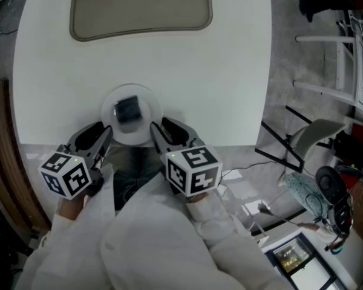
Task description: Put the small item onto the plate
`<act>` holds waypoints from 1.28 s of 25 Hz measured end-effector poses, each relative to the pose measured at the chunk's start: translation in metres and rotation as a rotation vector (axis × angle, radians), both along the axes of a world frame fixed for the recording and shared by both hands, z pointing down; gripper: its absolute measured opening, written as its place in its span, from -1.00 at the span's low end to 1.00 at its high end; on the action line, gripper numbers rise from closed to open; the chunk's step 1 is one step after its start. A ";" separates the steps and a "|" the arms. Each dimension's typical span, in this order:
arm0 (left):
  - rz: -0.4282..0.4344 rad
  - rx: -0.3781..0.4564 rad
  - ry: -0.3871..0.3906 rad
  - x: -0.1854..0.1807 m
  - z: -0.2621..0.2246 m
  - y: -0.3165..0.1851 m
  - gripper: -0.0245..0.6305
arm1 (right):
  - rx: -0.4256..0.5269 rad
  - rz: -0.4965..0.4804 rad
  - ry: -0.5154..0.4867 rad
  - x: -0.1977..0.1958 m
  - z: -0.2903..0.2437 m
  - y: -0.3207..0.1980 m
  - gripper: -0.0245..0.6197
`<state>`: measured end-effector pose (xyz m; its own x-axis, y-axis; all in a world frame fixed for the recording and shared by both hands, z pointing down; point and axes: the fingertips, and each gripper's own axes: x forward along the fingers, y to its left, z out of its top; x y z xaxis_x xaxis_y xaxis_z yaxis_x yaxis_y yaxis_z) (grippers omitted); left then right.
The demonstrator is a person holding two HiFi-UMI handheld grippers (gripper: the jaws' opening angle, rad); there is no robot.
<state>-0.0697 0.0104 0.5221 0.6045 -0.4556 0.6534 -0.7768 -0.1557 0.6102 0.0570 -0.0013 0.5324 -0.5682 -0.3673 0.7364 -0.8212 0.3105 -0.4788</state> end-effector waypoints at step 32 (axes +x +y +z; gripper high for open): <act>0.014 0.037 -0.094 0.000 0.003 -0.008 -0.69 | -0.025 0.034 -0.035 0.007 0.000 -0.007 -0.69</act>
<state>-0.0693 0.0027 0.5247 0.5479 -0.4728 0.6902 -0.8279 -0.1878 0.5285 0.0639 -0.0080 0.5320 -0.5811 -0.3686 0.7256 -0.8138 0.2707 -0.5142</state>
